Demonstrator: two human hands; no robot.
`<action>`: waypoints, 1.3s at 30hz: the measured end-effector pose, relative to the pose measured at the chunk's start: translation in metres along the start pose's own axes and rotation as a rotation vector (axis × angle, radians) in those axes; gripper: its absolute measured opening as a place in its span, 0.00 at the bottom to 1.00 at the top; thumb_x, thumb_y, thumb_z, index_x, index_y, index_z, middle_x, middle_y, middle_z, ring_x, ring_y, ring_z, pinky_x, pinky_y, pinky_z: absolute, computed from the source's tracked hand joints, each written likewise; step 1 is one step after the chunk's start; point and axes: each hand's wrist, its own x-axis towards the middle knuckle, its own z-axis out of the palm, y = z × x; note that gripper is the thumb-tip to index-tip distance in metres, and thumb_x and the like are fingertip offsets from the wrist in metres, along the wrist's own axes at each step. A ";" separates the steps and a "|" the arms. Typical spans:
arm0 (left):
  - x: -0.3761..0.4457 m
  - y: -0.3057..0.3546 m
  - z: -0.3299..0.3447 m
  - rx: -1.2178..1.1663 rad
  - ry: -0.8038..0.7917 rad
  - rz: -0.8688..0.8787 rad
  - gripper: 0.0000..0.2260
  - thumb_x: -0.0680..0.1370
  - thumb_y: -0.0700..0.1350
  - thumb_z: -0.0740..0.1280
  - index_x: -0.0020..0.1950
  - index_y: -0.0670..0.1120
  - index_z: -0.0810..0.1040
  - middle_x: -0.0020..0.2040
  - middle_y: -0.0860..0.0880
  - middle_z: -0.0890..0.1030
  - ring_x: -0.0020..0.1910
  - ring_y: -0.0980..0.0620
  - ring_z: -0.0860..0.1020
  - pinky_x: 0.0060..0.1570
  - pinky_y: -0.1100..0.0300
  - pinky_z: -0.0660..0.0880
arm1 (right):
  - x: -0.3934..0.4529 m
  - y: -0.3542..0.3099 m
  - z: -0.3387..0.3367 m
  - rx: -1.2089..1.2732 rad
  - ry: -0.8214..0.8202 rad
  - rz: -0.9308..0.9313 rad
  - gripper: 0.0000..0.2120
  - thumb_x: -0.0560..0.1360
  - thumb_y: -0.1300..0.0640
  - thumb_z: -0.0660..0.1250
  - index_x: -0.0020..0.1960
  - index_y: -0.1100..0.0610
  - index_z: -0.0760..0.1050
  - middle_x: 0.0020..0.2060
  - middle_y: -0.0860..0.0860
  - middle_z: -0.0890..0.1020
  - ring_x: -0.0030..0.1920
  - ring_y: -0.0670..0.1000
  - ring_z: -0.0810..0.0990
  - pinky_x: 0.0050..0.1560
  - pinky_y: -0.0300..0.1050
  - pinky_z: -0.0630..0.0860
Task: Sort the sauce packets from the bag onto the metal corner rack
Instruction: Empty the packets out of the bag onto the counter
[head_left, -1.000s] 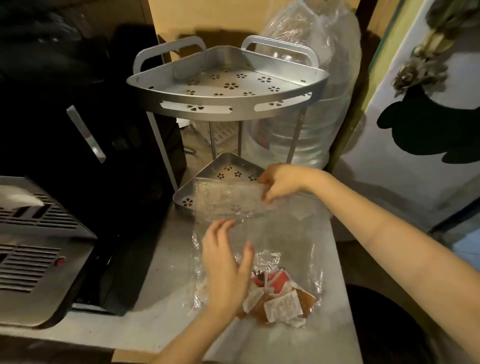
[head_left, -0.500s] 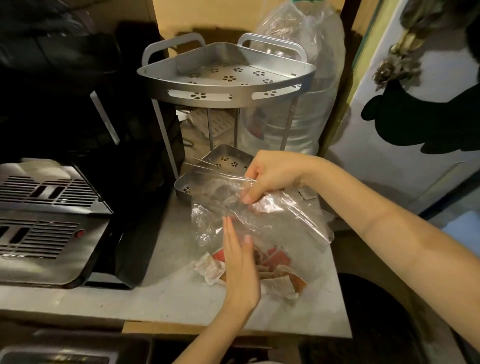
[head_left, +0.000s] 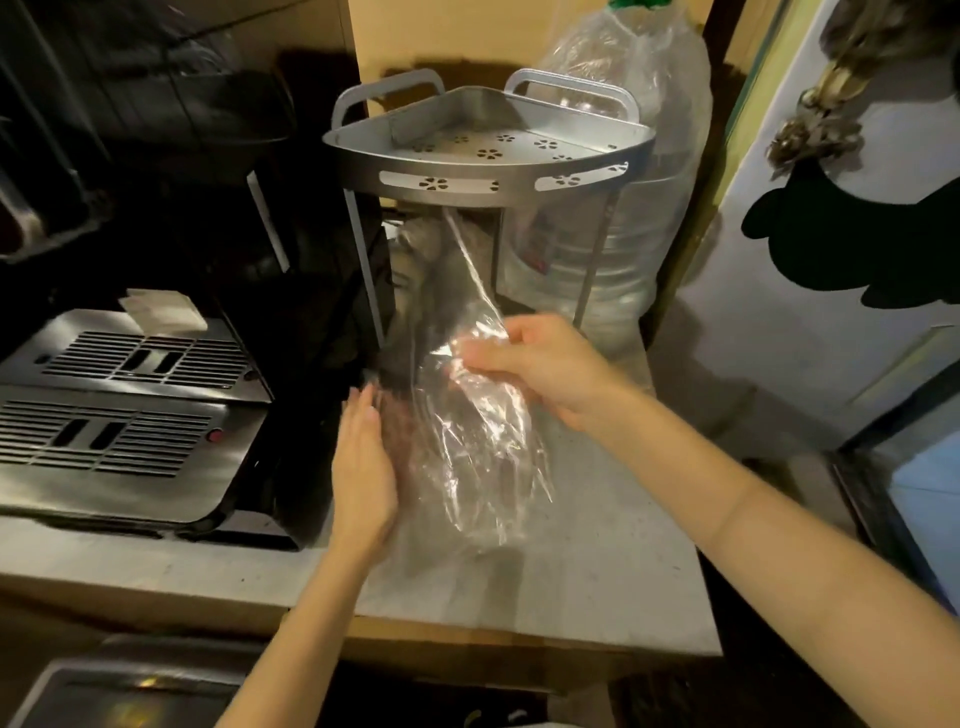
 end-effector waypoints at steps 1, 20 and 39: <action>0.004 -0.006 -0.001 0.087 -0.029 -0.011 0.19 0.82 0.51 0.46 0.73 0.54 0.60 0.75 0.53 0.59 0.74 0.56 0.56 0.74 0.52 0.50 | -0.001 0.020 -0.004 0.029 0.033 0.055 0.11 0.69 0.61 0.72 0.47 0.69 0.78 0.40 0.61 0.83 0.38 0.51 0.79 0.43 0.43 0.78; -0.017 -0.097 0.035 1.253 -0.219 0.394 0.25 0.79 0.55 0.45 0.75 0.47 0.52 0.76 0.46 0.52 0.76 0.48 0.43 0.71 0.51 0.30 | -0.018 0.176 -0.033 0.053 0.208 0.534 0.07 0.70 0.65 0.71 0.42 0.63 0.73 0.40 0.60 0.84 0.39 0.55 0.83 0.38 0.43 0.77; -0.045 -0.079 0.074 1.094 -0.400 0.305 0.28 0.74 0.59 0.29 0.73 0.53 0.35 0.75 0.48 0.34 0.72 0.49 0.30 0.67 0.50 0.27 | -0.024 0.188 -0.073 -0.121 0.430 0.330 0.09 0.71 0.64 0.67 0.49 0.57 0.71 0.36 0.54 0.78 0.31 0.48 0.74 0.30 0.41 0.72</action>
